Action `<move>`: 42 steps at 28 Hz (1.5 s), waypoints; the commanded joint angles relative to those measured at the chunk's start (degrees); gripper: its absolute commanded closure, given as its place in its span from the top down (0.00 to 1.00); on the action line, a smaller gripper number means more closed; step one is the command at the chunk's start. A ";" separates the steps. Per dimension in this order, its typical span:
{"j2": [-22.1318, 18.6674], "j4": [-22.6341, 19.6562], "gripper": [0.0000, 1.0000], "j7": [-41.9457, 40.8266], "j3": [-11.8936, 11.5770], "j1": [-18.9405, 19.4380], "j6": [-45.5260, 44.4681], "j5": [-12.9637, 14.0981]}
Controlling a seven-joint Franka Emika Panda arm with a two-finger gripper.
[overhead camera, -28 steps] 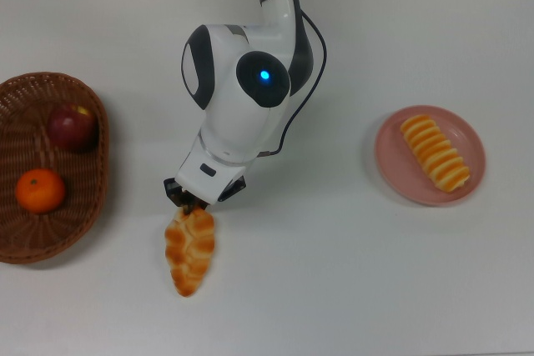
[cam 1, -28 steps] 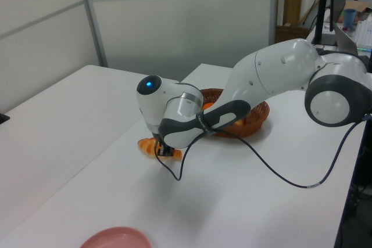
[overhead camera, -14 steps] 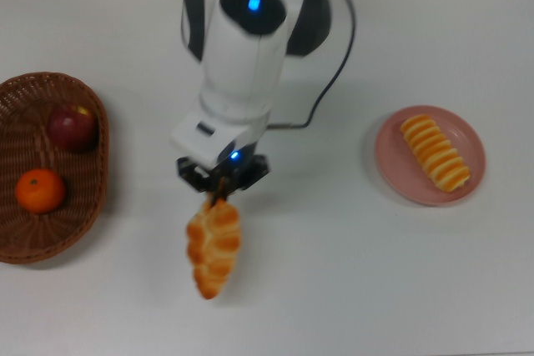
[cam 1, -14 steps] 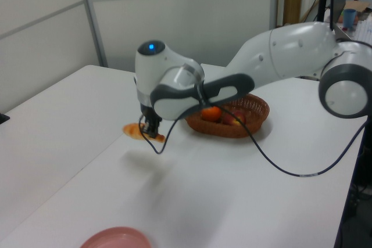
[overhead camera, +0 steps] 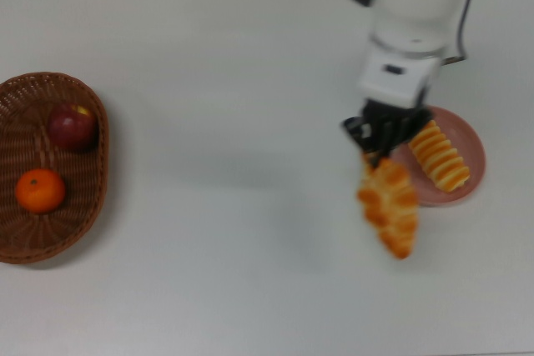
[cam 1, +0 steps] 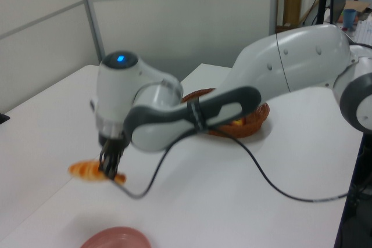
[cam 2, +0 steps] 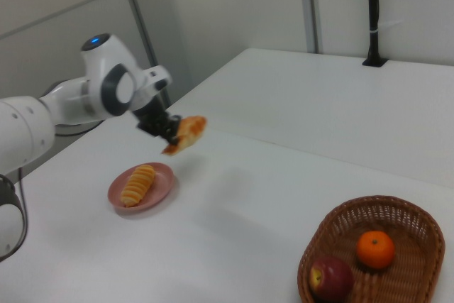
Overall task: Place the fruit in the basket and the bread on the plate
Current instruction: 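Carry the croissant onto the pink plate atop the roll and release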
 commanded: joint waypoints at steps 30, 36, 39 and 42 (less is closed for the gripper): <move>-1.74 -4.75 1.00 3.73 -0.84 8.57 -13.31 -4.06; -6.66 -3.96 1.00 3.38 -0.84 6.47 -17.27 -0.63; -10.70 -3.96 1.00 3.12 -0.93 3.92 -20.96 1.74; -13.43 -3.96 1.00 2.15 -1.02 1.55 -24.56 3.32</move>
